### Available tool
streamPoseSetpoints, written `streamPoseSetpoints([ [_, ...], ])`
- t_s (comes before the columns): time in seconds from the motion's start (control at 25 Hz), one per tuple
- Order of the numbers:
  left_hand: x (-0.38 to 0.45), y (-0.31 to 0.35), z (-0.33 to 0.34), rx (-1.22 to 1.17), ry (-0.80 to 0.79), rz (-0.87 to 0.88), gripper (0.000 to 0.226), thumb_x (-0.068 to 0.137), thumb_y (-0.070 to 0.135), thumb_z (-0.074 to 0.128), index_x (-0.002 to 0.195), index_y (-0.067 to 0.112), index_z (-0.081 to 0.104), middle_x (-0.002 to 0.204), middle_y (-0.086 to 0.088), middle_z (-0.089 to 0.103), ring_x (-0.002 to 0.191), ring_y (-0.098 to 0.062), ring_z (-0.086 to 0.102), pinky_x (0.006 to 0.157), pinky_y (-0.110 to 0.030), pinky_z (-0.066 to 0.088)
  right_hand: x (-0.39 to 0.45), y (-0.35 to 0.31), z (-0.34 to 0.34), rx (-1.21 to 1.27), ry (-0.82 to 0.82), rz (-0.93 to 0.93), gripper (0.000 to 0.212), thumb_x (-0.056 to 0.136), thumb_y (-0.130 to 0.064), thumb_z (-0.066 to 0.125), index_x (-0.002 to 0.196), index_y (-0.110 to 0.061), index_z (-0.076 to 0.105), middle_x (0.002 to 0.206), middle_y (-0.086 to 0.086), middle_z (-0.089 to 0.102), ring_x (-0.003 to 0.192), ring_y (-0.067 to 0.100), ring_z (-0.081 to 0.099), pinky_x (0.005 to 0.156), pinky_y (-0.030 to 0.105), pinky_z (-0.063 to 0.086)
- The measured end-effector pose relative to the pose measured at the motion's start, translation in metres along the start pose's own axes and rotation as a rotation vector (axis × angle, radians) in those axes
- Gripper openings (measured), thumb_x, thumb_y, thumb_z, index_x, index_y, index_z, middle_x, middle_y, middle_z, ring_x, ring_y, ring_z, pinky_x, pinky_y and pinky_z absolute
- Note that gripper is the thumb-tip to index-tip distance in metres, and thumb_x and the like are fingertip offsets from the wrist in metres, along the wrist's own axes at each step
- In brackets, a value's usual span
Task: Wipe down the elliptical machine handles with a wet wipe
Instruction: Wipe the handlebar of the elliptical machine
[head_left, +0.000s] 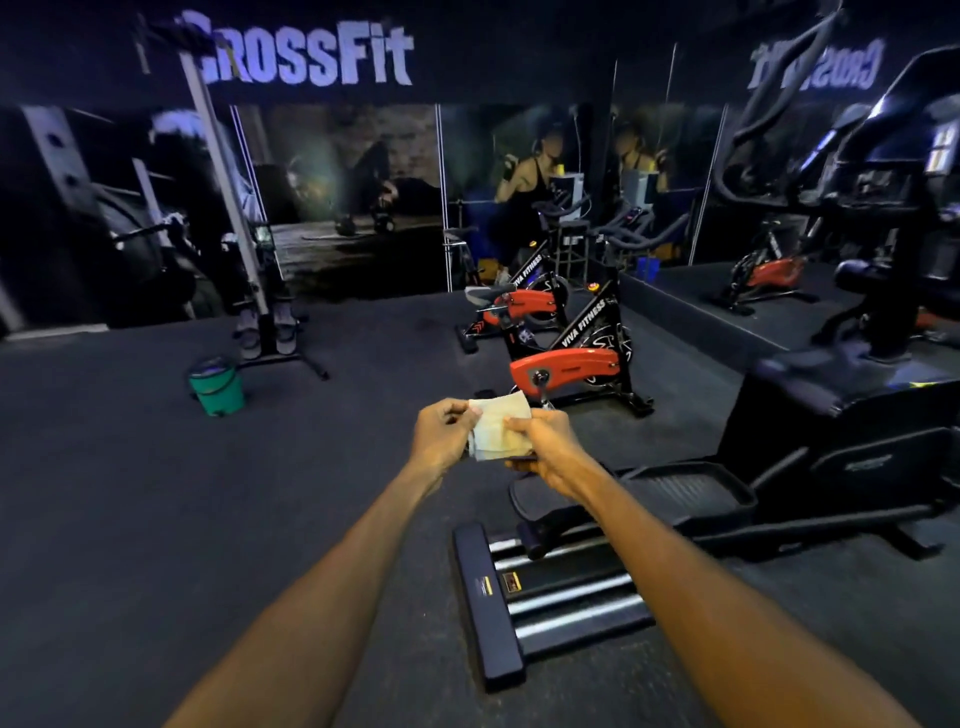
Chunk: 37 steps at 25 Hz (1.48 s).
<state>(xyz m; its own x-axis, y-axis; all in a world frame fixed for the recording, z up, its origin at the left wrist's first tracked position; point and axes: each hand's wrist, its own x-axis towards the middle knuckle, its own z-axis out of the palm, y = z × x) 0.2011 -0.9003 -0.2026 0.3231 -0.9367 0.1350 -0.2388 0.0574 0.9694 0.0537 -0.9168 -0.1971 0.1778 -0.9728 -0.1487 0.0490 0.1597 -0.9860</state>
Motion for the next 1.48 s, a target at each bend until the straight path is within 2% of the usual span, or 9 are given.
streamPoseSetpoints([
  [0.2,0.14,-0.023,-0.019,0.0,-0.058,0.024,0.003,0.092,0.015,0.066,0.09,0.014,0.067,0.081,-0.005,0.069,0.064,-0.015,0.061,0.046,-0.022,0.046,0.135,-0.013,0.05,0.115,0.055,0.014,0.028,0.087,0.008,0.059,0.115,0.006,0.057,0.101,0.025,0.068,0.084,0.037,0.068,0.071,0.053,0.056],
  [0.48,0.362,-0.037,-0.045,0.132,-0.133,0.124,0.017,0.083,0.011,0.074,0.096,0.014,0.063,0.089,-0.011,0.069,0.085,-0.021,0.067,0.077,-0.038,0.055,0.325,-0.049,0.109,0.212,0.135,0.03,0.033,0.095,0.005,0.04,0.123,0.002,0.057,0.113,0.031,0.067,0.087,0.04,0.067,0.074,0.058,0.055],
  [0.6,0.445,-0.044,-0.031,0.184,-0.191,0.18,0.016,0.083,0.009,0.074,0.097,0.01,0.066,0.087,-0.008,0.068,0.08,-0.016,0.064,0.075,-0.021,0.052,0.394,-0.064,0.114,0.258,0.223,0.075,0.025,0.1,-0.004,0.041,0.117,-0.002,0.058,0.104,0.027,0.069,0.082,0.039,0.067,0.07,0.054,0.056],
  [0.68,0.498,-0.046,-0.012,0.213,-0.241,0.237,0.013,0.085,0.008,0.072,0.097,0.007,0.067,0.085,-0.002,0.064,0.075,-0.009,0.057,0.064,-0.006,0.044,0.445,-0.072,0.109,0.294,0.253,0.087,0.025,0.102,-0.012,0.041,0.119,-0.002,0.057,0.095,0.024,0.07,0.076,0.036,0.067,0.06,0.048,0.057],
  [0.84,0.603,-0.048,0.042,0.236,-0.337,0.346,0.011,0.086,0.009,0.07,0.097,0.008,0.071,0.088,0.001,0.067,0.081,-0.01,0.059,0.07,-0.007,0.043,0.542,-0.092,0.092,0.375,0.267,0.07,0.033,0.106,-0.024,0.039,0.11,0.001,0.06,0.072,0.015,0.071,0.062,0.027,0.067,0.05,0.039,0.057],
  [0.96,0.682,-0.042,0.092,0.208,-0.433,0.391,0.009,0.086,0.007,0.071,0.093,0.011,0.07,0.088,-0.002,0.068,0.083,-0.014,0.063,0.082,-0.026,0.052,0.621,-0.112,0.067,0.381,0.334,0.037,0.043,0.106,-0.03,0.037,0.115,0.003,0.062,0.086,0.017,0.071,0.068,0.027,0.065,0.053,0.038,0.057],
  [1.08,0.744,-0.027,0.132,0.174,-0.479,0.426,0.01,0.086,0.008,0.07,0.096,0.009,0.071,0.088,-0.002,0.068,0.081,-0.014,0.061,0.073,-0.016,0.048,0.688,-0.134,0.046,0.376,0.422,-0.016,0.04,0.105,-0.03,0.041,0.112,0.002,0.063,0.104,0.024,0.065,0.068,0.03,0.063,0.056,0.038,0.054],
  [1.24,0.835,-0.019,0.195,0.129,-0.537,0.46,0.011,0.084,0.012,0.072,0.086,0.022,0.069,0.083,0.003,0.069,0.079,-0.014,0.063,0.081,-0.03,0.053,0.768,-0.162,0.01,0.369,0.571,-0.058,0.035,0.105,-0.025,0.044,0.115,0.004,0.061,0.1,0.026,0.06,0.065,0.031,0.061,0.05,0.038,0.052],
  [1.48,0.95,0.007,0.308,0.031,-0.695,0.535,0.009,0.085,0.01,0.069,0.092,0.014,0.073,0.08,0.006,0.067,0.07,-0.003,0.058,0.069,-0.013,0.043,0.873,-0.201,-0.065,0.387,0.772,-0.178,0.039,0.106,-0.033,0.041,0.107,-0.002,0.064,0.087,0.017,0.068,0.066,0.027,0.065,0.052,0.034,0.053],
])
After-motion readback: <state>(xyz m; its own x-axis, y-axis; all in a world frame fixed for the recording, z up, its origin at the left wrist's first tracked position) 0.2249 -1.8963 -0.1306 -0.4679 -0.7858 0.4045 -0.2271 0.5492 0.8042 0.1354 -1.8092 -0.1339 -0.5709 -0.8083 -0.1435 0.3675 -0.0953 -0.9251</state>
